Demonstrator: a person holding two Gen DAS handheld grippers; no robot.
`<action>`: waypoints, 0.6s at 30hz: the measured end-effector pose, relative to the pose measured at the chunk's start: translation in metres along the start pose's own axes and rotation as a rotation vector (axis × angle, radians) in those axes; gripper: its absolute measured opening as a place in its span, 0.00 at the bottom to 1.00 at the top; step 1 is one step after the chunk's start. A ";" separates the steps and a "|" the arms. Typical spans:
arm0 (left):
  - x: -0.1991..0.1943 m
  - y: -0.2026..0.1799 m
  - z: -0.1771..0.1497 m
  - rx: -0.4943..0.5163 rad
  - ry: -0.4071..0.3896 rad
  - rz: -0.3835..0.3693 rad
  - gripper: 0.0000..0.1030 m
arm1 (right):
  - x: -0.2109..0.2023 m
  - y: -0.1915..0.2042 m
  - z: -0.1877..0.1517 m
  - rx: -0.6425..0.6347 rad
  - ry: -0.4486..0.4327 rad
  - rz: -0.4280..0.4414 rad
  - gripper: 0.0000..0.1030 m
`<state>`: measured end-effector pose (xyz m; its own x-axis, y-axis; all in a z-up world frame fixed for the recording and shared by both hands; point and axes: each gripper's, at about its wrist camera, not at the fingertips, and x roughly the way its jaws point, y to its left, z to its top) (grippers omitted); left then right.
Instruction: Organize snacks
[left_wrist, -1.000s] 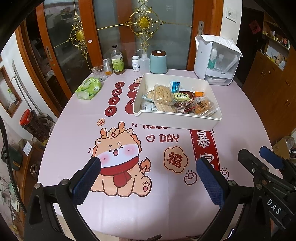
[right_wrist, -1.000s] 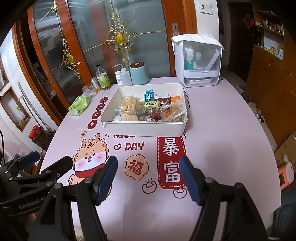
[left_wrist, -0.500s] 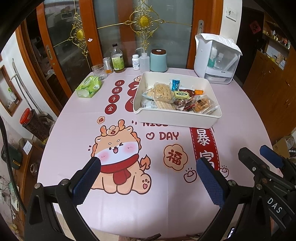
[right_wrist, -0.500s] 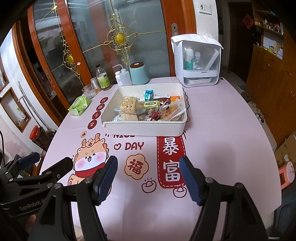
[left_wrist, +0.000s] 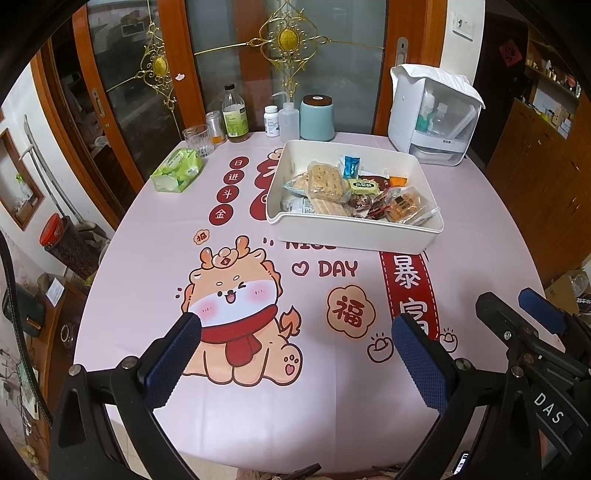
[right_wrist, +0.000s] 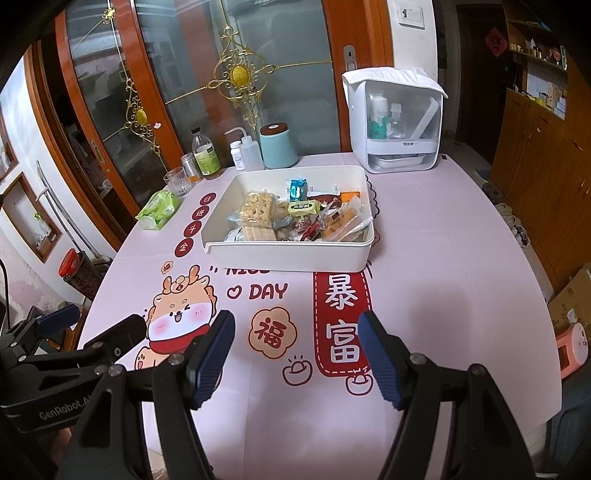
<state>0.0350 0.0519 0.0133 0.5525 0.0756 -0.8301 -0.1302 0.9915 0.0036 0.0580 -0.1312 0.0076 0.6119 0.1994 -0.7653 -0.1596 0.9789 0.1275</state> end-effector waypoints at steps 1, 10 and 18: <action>0.000 0.000 0.000 0.000 0.000 0.000 0.99 | 0.000 0.000 0.000 0.000 0.000 0.000 0.68; 0.002 0.002 0.002 -0.002 0.007 0.000 0.99 | 0.000 0.001 0.000 0.001 0.001 0.000 0.68; 0.005 0.002 0.001 0.000 0.015 0.004 0.99 | 0.001 0.001 0.000 0.000 0.001 0.000 0.68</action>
<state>0.0385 0.0549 0.0098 0.5396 0.0779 -0.8383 -0.1322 0.9912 0.0070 0.0583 -0.1306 0.0069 0.6113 0.1995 -0.7658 -0.1594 0.9789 0.1278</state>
